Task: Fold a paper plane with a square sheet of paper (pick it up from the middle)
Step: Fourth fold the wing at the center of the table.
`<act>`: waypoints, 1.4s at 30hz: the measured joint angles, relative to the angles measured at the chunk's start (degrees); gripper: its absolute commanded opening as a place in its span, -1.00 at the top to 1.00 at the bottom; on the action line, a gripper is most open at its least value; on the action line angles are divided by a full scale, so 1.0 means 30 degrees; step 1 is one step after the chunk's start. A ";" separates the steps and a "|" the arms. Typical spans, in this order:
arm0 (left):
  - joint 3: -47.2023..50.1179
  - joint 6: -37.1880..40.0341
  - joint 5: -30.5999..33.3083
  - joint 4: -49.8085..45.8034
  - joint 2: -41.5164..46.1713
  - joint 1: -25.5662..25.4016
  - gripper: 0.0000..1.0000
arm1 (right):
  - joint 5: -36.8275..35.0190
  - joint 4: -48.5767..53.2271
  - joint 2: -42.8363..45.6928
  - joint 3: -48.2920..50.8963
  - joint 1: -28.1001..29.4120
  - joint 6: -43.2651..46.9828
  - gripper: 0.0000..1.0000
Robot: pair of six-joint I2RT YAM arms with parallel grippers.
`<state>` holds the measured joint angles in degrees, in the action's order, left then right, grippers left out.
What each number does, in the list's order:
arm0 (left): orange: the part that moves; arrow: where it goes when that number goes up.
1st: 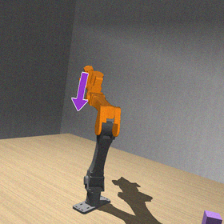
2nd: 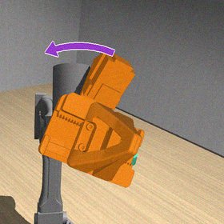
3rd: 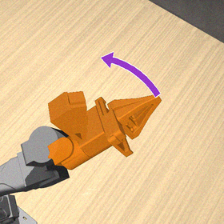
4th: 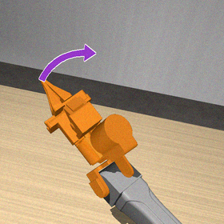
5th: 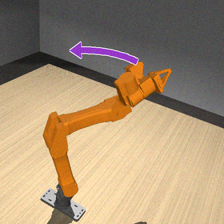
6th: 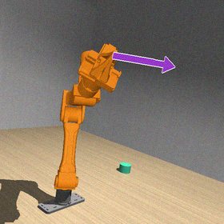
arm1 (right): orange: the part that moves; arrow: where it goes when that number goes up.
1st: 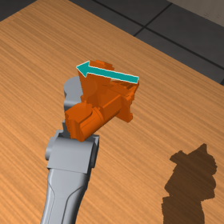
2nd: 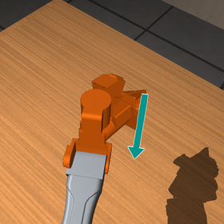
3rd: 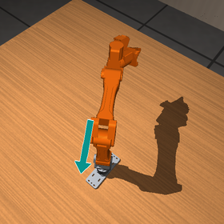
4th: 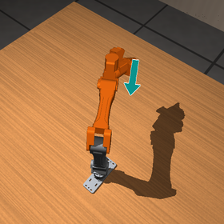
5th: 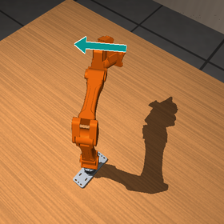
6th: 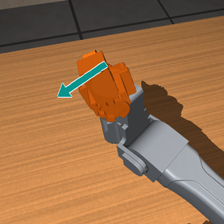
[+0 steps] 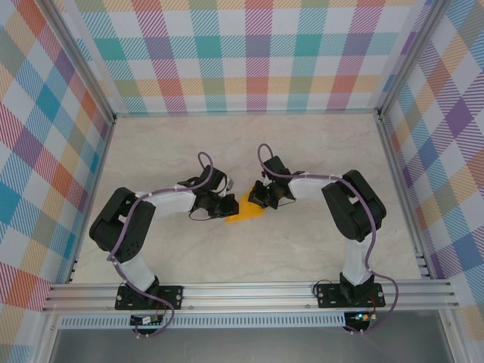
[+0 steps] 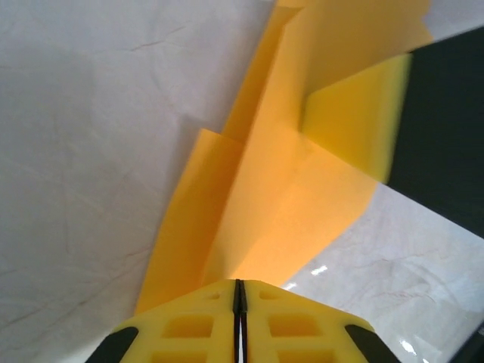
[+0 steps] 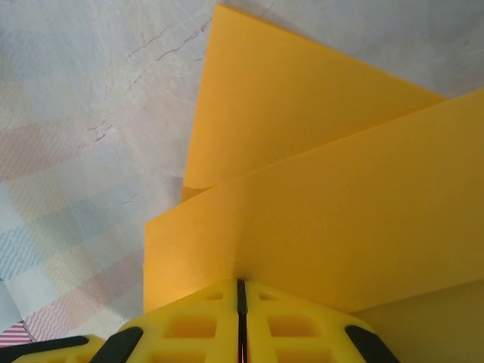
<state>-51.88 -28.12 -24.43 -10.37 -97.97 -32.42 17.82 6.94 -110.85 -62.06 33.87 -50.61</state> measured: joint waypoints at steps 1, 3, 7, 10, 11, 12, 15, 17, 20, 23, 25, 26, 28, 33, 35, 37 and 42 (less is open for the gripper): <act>0.0000 0.0073 -0.0095 0.0007 0.0138 -0.0036 0.73 | 0.0000 0.0000 0.0000 0.0000 0.0000 0.0000 0.86; 0.0000 0.0189 -0.0197 0.0007 0.0299 -0.0168 0.73 | 0.0000 0.0000 0.0000 0.0000 0.0000 0.0000 0.86; 0.0000 0.0379 -0.0182 -0.0219 0.0321 -0.0743 0.75 | 0.0000 0.0007 -0.0007 0.0000 0.0000 0.0000 0.86; 0.0000 0.0678 -0.0066 -0.0889 0.0321 -0.1049 0.80 | 0.0000 0.0015 -0.0007 -0.0007 0.0000 0.0000 0.86; 0.0000 0.0750 0.0036 -0.1115 0.0321 -0.1100 0.81 | 0.0000 0.0015 -0.0015 -0.0015 0.0000 0.0000 0.86; 0.0000 0.0823 0.0219 -0.1377 0.0321 -0.1122 0.82 | 0.0000 0.0015 -0.0022 -0.0015 0.0000 0.0000 0.86; 0.0000 0.0823 0.0729 -0.1741 0.0321 -0.1129 0.85 | 0.0015 0.0051 -0.0036 -0.0051 0.0000 -0.0007 0.86; 0.0000 0.0787 0.0896 -0.1596 0.0321 -0.1086 0.86 | 0.0015 0.0073 -0.0044 -0.0066 0.0000 0.0000 0.86; 0.0146 0.0634 0.0896 -0.1122 0.0321 -0.0962 0.88 | 0.0007 0.0080 -0.0044 -0.0066 0.0000 -0.0007 0.86; 0.0561 0.0372 0.0889 -0.0663 0.0321 -0.0736 0.88 | 0.0007 0.0080 -0.0044 -0.0066 0.0000 0.0000 0.86; 0.0801 0.0197 0.0882 -0.0481 0.0321 -0.0510 0.89 | 0.0007 0.0080 -0.0044 -0.0066 -0.0007 0.0000 0.86; 0.0882 0.0153 0.0882 -0.0423 0.0321 -0.0393 0.89 | 0.0007 0.0073 -0.0044 -0.0066 -0.0007 0.0000 0.87; 0.0976 0.0087 0.0882 -0.0321 0.0321 -0.0255 0.90 | 0.0015 0.0073 -0.0058 -0.0066 -0.0007 0.0000 0.86; 0.1260 -0.0124 0.0816 0.0109 0.0335 0.0044 0.91 | 0.0080 0.0044 -0.0095 -0.0095 -0.0022 0.0000 0.86; 0.1355 -0.0226 0.0729 0.0240 0.0335 0.0262 0.92 | 0.0080 0.0015 -0.0117 -0.0102 -0.0022 0.0000 0.86; 0.1537 -0.0313 0.0583 0.0525 0.0386 0.0481 0.92 | 0.0080 0.0007 -0.0131 -0.0109 -0.0022 0.0000 0.86; 0.2098 -0.0699 0.0073 0.1166 0.0619 0.1071 0.92 | 0.0087 0.0015 -0.0160 -0.0146 -0.0022 0.0000 0.86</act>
<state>-45.58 -30.22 -24.21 -6.87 -96.12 -29.21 18.09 6.98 -111.33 -62.50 33.80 -50.61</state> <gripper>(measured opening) 0.054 0.069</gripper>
